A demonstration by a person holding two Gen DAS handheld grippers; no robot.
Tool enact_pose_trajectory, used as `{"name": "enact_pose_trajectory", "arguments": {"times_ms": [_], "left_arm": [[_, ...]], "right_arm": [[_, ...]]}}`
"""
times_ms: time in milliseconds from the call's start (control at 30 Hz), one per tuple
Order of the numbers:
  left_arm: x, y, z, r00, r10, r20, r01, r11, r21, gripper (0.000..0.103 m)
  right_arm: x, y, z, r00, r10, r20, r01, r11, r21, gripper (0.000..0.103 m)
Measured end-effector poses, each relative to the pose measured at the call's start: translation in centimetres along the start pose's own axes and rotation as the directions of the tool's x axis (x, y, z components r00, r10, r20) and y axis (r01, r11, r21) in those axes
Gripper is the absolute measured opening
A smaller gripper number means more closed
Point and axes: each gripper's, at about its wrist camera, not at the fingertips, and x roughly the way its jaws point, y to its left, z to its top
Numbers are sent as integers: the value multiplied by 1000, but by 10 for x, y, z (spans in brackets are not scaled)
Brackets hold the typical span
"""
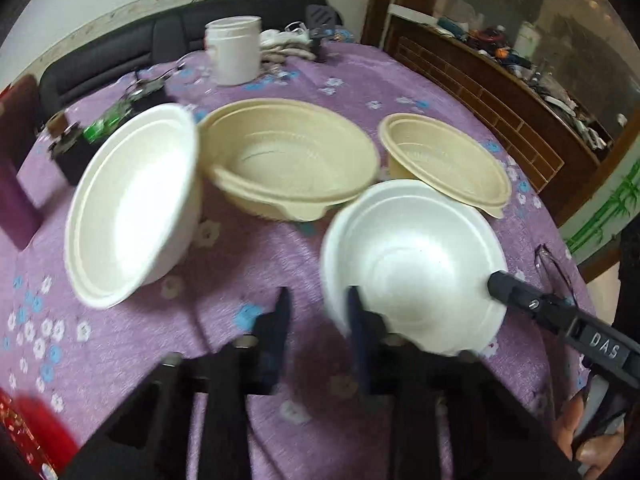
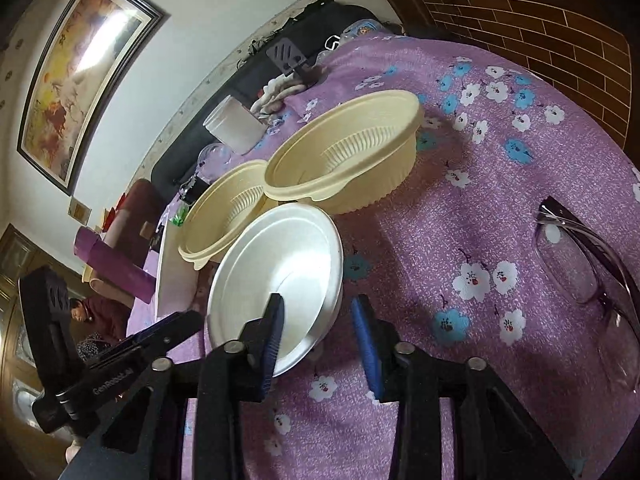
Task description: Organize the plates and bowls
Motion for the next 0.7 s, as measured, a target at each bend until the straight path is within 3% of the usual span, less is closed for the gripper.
{"name": "enact_pose_trajectory", "arguments": {"times_ms": [33,133,233,400,700], "left_arm": [[0,-2,1,1000,-8,0,8,1000,1,10],[-4,-8,-4,1000,2,4,-2,1000,28,10],[-9,-3,-11,999,-43,-8,43,999,6,10],[-6,14,-17,1000,-20,-24,19,999,-41,10],[11,17,1,996,-72,-50,68,994,-86,12]], "right_arm": [[1,1,-1,1000,0,1,0,1000,-3,23],[1,9,-6,1000,-5,-4,5,999,-32,14],[-2,16,-10,1000,7,0,-7,999,-48,15],[-4,26,-15,1000,7,6,-7,998,-69,14],[-3,12,-14,1000,-17,10,18,999,-31,15]]}}
